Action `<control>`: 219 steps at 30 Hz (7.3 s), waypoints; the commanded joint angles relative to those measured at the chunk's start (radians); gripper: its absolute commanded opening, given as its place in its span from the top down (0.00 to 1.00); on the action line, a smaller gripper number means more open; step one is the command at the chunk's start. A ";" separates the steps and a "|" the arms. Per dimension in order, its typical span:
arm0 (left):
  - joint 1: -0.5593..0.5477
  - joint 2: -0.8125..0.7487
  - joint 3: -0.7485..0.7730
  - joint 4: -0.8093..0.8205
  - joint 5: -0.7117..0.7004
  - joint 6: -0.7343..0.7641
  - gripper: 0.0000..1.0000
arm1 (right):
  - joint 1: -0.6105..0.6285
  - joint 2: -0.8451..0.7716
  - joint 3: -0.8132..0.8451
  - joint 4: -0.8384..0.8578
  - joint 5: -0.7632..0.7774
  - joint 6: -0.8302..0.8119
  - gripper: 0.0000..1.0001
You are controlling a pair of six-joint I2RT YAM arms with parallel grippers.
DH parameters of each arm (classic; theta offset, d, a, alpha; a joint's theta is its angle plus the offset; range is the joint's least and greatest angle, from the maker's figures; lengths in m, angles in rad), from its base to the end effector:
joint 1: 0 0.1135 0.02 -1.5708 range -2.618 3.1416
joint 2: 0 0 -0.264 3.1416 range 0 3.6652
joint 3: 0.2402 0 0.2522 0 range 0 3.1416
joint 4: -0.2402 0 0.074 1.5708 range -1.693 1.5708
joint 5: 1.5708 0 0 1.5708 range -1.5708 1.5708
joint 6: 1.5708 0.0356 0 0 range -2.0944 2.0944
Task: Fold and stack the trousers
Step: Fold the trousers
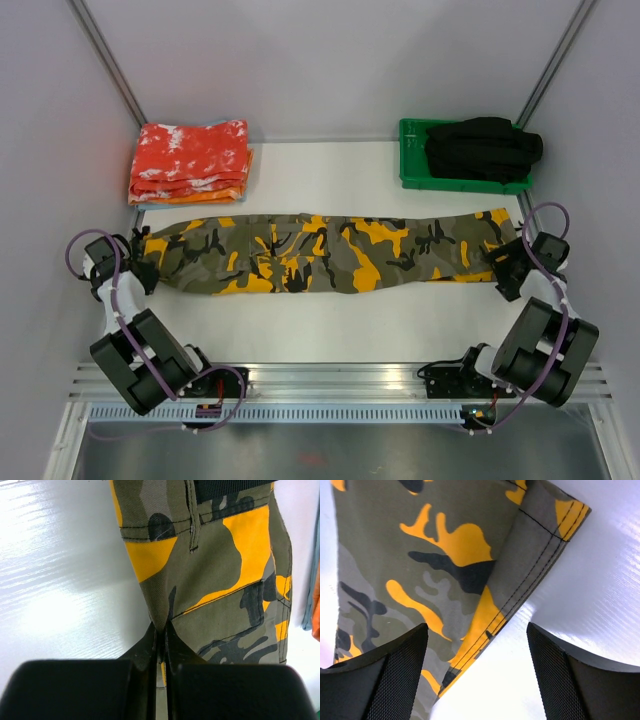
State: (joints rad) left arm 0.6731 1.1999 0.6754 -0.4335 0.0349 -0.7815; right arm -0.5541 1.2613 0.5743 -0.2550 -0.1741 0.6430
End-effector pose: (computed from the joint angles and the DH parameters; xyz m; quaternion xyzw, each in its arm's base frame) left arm 0.1802 0.1420 0.1992 -0.6299 0.7156 -0.0330 0.3002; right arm 0.1998 -0.1164 0.1678 0.5116 0.7978 0.0963 0.3041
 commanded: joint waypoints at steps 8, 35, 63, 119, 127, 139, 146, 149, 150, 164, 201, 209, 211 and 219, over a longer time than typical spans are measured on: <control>0.005 0.013 0.016 0.024 0.053 0.027 0.98 | -0.003 0.168 0.016 0.121 0.024 0.049 0.13; 0.005 -0.118 0.072 -0.135 -0.015 0.054 0.98 | -0.090 -0.008 0.035 -0.107 0.081 -0.095 1.00; 0.003 -0.254 0.095 -0.349 -0.096 0.004 0.98 | -0.184 -0.246 -0.065 -0.227 0.226 0.035 0.92; -0.064 0.425 0.231 0.061 -0.012 0.107 0.47 | 0.126 0.058 0.300 -0.062 -0.058 -0.022 0.06; -0.066 0.356 0.254 0.027 -0.070 0.123 0.98 | 0.126 0.059 0.300 -0.078 -0.038 -0.043 0.06; -0.066 0.208 0.297 0.041 -0.052 0.139 0.98 | 0.126 0.062 0.294 -0.073 -0.034 -0.049 0.06; -0.067 0.270 0.352 0.072 0.014 0.149 0.98 | 0.126 0.067 0.285 -0.067 -0.039 -0.048 0.06; -0.084 0.316 0.363 0.085 0.023 0.159 0.98 | 0.126 0.069 0.282 -0.063 -0.041 -0.045 0.06; -0.089 0.340 0.362 0.088 0.020 0.159 0.98 | 0.126 0.070 0.283 -0.061 -0.042 -0.043 0.06; -0.142 0.408 0.420 0.084 -0.082 0.139 0.98 | 0.126 0.104 0.308 -0.064 -0.067 -0.080 0.06; -0.188 0.575 0.449 0.165 -0.176 0.060 0.97 | 0.111 0.443 0.341 -0.050 0.329 -0.134 0.67; -0.194 0.538 0.467 0.147 -0.145 0.097 0.45 | 0.100 0.435 0.358 -0.040 0.302 -0.128 0.85; -0.196 0.485 0.480 0.142 -0.124 0.126 0.27 | 0.099 0.429 0.364 -0.038 0.294 -0.129 0.88; -0.230 0.227 0.537 0.015 -0.047 0.243 0.05 | 0.099 0.351 0.438 -0.047 0.116 -0.160 0.53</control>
State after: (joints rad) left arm 0.4690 1.5730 1.1675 -0.3721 -0.0452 -0.6125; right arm -0.4519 1.6688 0.9432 -0.3168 0.0452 0.5087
